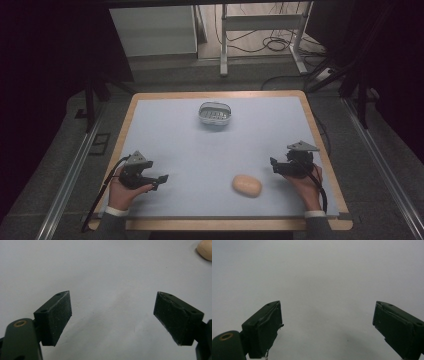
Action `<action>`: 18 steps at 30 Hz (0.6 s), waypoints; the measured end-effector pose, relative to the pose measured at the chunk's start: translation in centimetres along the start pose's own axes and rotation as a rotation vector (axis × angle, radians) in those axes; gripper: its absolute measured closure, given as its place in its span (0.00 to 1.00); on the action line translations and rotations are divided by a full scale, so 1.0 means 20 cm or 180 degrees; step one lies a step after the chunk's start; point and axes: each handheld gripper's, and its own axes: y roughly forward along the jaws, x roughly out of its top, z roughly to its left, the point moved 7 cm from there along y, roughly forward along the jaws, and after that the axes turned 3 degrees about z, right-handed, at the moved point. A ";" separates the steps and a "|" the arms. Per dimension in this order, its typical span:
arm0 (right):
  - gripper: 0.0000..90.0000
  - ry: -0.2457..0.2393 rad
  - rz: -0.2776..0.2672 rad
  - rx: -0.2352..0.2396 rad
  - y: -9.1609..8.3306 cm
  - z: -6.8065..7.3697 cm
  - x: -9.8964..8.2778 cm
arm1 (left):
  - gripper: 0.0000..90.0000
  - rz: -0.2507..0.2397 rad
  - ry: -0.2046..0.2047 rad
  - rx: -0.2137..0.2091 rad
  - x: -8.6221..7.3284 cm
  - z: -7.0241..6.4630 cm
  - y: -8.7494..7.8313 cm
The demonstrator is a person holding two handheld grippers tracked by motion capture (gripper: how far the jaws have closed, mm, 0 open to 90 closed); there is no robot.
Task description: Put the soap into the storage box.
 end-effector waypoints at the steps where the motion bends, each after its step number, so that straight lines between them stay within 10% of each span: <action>1: 0.10 -0.0025 -0.0020 0.0023 -0.01 0.00 0.00 | 0.17 0.0001 -0.0005 0.0009 0.00 0.00 0.00; 18: 0.14 0.0043 -0.0161 0.0146 -0.12 -0.02 0.00 | 0.17 -0.0063 0.0050 0.0005 0.03 -0.01 -0.03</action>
